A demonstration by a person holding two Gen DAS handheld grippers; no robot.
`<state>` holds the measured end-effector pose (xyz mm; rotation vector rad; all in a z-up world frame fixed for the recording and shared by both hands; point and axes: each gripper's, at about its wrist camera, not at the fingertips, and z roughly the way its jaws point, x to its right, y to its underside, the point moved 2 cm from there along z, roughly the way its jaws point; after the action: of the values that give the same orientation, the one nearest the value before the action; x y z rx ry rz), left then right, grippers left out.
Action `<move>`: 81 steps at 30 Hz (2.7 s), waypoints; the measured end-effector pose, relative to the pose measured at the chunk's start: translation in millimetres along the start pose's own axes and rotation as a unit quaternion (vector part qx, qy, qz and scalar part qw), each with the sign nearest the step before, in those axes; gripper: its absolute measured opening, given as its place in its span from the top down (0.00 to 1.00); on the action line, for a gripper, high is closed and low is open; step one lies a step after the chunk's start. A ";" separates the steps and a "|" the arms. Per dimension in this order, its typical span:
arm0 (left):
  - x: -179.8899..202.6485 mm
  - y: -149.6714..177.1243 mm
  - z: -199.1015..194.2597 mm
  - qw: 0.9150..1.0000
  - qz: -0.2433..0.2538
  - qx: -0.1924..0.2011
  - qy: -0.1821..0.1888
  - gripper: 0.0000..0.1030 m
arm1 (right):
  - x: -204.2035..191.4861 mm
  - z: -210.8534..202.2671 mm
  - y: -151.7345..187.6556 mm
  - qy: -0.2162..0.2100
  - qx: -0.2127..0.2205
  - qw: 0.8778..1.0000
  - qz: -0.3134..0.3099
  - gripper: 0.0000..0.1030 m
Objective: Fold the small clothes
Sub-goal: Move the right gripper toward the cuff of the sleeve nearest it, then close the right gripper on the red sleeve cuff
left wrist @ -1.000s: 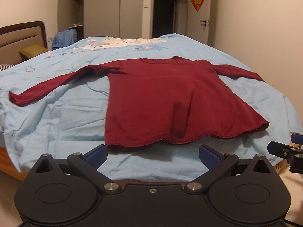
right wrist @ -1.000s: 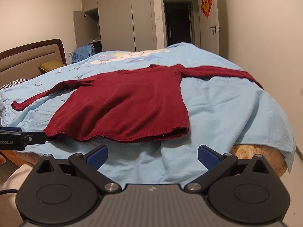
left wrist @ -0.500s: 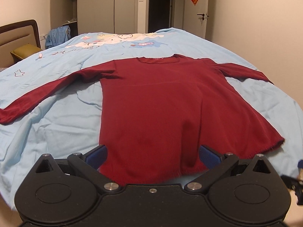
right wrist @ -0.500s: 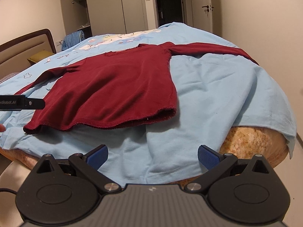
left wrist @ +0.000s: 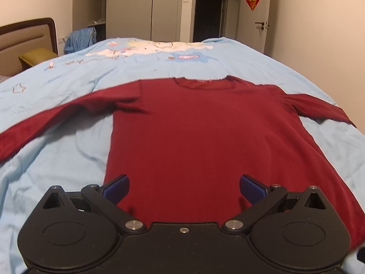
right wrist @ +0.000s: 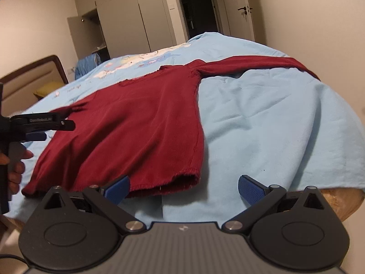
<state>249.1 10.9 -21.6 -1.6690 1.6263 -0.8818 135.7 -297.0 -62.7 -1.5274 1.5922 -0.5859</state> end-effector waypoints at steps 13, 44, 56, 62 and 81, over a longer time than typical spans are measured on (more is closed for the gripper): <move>40.4 -45.3 83.2 0.999 0.029 0.031 0.015 0.01 | 58.6 23.5 -51.5 0.017 0.072 0.997 0.029 0.00; 48.5 -13.5 120.5 0.998 0.038 0.047 0.005 0.00 | 316.2 208.8 -197.6 0.128 0.138 0.926 0.327 0.03; 49.2 -12.8 120.4 0.998 0.040 0.050 0.003 0.00 | 376.8 250.8 -203.5 0.145 0.164 0.874 0.434 0.57; 49.2 -12.7 120.3 0.998 0.039 0.050 0.004 0.00 | 374.3 252.0 -205.0 0.174 0.168 0.880 0.410 0.90; 26.0 -43.0 87.8 0.996 -0.017 0.072 0.053 0.01 | 165.3 235.7 -313.7 0.193 0.226 0.954 -0.037 0.93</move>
<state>345.9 -14.6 -35.7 -1.5791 1.5668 -1.0939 522.5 -454.4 20.4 -1.1736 1.5412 -1.2593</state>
